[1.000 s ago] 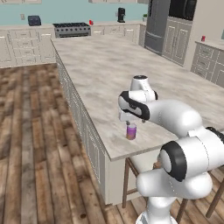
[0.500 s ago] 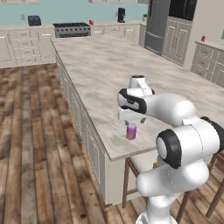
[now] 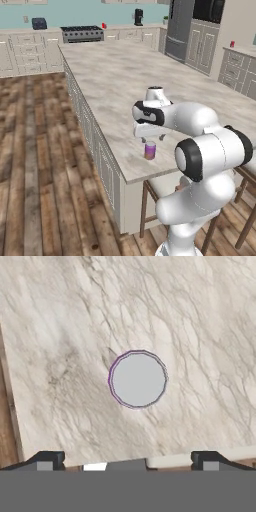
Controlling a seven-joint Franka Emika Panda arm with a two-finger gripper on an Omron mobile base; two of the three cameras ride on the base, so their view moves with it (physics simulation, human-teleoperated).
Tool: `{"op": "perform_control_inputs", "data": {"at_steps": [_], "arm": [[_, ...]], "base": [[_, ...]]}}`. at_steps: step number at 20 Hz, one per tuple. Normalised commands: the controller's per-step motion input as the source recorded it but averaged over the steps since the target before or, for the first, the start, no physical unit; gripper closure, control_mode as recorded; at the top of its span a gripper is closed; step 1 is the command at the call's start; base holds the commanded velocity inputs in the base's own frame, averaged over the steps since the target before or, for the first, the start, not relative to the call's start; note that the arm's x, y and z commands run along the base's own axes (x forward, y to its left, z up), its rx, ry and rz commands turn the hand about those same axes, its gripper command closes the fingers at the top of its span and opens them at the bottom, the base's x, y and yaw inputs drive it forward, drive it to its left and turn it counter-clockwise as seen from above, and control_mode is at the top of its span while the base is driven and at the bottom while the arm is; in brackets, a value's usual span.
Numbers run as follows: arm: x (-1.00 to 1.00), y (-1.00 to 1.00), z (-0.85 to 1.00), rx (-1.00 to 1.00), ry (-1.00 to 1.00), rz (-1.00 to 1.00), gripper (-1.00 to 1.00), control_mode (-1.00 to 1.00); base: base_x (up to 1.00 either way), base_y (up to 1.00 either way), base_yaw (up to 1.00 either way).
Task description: Four empty soda cans are scattered around the kitchen. Gather all the cans and cluster them next to the stove for recycling.
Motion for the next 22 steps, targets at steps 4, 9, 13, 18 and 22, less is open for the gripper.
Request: {"op": "perform_control_inputs", "data": {"at_steps": [4,9,13,18,22], "arm": [[0.10,0.00,-0.16,0.00,0.00,0.00,-1.00,-1.00],[0.17,-0.04,-0.16,0.00,0.00,0.00,-1.00,-1.00],[0.16,-0.03,-0.16,0.00,0.00,0.00,-1.00,-1.00],[0.16,-0.01,-0.15,0.00,0.00,0.00,-1.00,-1.00],[0.15,-0.01,-0.13,0.00,0.00,0.00,-1.00,-1.00]], "base": [[0.00,0.00,0.00],[0.00,0.00,0.00],[0.00,0.00,0.00],[0.00,0.00,0.00],[0.00,0.00,0.00]]}}
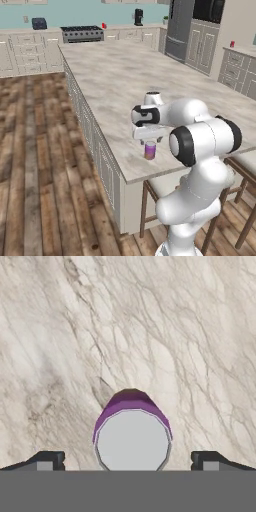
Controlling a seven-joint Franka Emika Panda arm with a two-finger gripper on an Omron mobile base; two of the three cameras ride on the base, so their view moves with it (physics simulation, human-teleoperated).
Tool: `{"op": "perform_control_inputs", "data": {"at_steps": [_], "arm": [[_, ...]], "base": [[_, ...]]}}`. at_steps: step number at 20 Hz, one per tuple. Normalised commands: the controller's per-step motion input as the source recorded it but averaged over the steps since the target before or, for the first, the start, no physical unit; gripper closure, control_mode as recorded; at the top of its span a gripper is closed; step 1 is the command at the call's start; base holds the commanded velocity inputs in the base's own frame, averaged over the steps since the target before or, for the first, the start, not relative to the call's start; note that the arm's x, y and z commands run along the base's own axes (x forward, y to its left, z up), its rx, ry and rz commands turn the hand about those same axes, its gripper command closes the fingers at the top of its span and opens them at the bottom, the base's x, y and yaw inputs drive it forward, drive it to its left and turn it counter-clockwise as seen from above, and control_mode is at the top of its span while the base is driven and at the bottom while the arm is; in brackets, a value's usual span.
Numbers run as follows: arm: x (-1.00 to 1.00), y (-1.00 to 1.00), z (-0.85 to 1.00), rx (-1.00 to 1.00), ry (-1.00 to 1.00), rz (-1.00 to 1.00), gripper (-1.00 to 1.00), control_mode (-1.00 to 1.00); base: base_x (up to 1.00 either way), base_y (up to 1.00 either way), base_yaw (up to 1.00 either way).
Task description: Four empty soda cans are scattered around the kitchen. Gather all the cans and cluster them next to the stove for recycling.
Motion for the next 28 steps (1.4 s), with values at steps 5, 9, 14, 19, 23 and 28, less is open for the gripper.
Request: {"op": "perform_control_inputs", "data": {"at_steps": [5,9,14,19,23,28], "arm": [[0.02,0.00,-0.11,0.00,0.00,0.00,-1.00,-1.00],[0.00,-0.01,-0.10,0.00,0.00,-0.01,-1.00,-1.00],[0.00,-0.01,-0.08,0.00,0.00,-0.01,-1.00,-1.00],[0.00,-0.03,-0.09,0.00,0.00,-0.01,-1.00,-1.00],[0.00,0.00,-0.12,0.00,0.00,-0.02,-1.00,-1.00],[0.00,0.00,-0.10,0.00,0.00,-0.02,-1.00,-1.00]], "base": [[0.00,0.00,0.00],[0.00,0.00,0.00],[0.00,0.00,0.00],[0.00,0.00,0.00],[0.00,0.00,0.00],[0.00,0.00,0.00]]}}
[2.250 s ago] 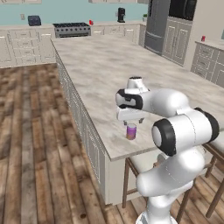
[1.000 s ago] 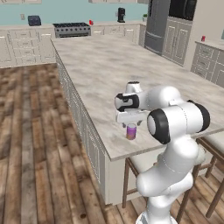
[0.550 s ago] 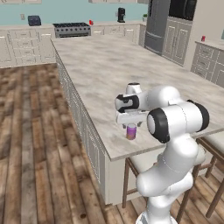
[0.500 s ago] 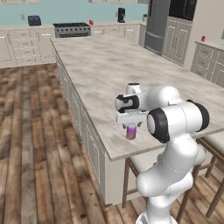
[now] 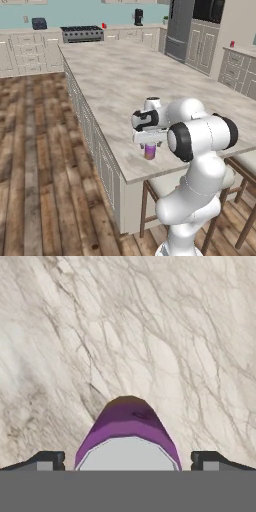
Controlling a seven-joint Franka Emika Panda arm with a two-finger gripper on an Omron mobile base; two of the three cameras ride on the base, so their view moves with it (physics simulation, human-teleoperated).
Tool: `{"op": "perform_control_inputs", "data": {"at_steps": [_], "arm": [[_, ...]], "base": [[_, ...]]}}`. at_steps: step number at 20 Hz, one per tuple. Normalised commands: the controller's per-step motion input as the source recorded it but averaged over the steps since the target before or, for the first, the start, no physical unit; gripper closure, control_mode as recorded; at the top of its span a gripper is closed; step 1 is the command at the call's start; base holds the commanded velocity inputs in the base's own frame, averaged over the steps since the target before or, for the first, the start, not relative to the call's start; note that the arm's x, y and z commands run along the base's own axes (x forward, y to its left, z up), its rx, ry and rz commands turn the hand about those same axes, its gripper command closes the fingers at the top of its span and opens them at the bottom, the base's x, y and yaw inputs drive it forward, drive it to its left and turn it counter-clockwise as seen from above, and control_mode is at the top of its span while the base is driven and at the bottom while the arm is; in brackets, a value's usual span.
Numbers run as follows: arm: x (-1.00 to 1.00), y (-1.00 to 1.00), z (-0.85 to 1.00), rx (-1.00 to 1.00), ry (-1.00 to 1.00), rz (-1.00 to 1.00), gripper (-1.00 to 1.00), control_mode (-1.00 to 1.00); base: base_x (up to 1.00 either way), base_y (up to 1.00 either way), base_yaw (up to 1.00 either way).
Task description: Four empty soda cans are scattered around the kitchen. Gather all the cans and cluster them next to the stove for recycling.
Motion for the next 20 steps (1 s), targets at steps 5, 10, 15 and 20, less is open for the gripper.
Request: {"op": "perform_control_inputs", "data": {"at_steps": [5,10,15,20], "arm": [[0.00,0.00,-0.10,0.00,0.01,-0.03,-1.00,-1.00],[-0.02,0.00,-0.09,0.00,0.01,-0.04,-1.00,-1.00],[-0.17,0.00,-0.05,0.00,0.00,-0.05,1.00,-1.00],[-0.17,0.00,0.00,0.00,0.00,-0.04,1.00,-1.00]], "base": [[0.00,0.00,0.00],[0.00,0.00,0.00],[0.00,0.00,0.00],[0.00,0.00,0.00]]}}
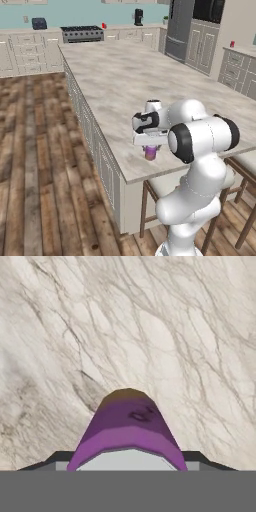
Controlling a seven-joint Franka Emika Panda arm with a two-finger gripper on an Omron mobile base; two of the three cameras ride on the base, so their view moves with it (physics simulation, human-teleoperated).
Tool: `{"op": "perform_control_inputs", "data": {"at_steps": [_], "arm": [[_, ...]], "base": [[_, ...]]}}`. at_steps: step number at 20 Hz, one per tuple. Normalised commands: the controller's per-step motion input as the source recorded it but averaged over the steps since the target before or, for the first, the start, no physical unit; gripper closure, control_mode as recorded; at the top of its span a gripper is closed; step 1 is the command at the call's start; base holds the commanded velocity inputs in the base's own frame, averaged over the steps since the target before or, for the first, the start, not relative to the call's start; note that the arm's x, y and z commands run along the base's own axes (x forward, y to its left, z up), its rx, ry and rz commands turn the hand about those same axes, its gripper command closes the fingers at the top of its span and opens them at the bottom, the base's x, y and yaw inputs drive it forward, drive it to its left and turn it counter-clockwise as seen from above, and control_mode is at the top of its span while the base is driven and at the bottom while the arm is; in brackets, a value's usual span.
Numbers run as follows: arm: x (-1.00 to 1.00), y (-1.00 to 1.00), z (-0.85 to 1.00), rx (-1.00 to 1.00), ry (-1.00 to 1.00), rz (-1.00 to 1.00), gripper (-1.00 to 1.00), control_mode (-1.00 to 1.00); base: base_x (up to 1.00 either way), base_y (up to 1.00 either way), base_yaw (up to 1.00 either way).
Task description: Four empty soda cans are scattered around the kitchen. Gather all the cans and cluster them next to the stove for recycling.
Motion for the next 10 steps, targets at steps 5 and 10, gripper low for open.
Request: {"op": "perform_control_inputs", "data": {"at_steps": [5,10], "arm": [[-0.01,-0.01,0.03,0.00,-0.01,0.00,1.00,-1.00],[0.00,-0.02,0.53,0.00,-0.02,0.00,1.00,-1.00]], "base": [[0.00,0.00,0.00],[0.00,0.00,0.00]]}}
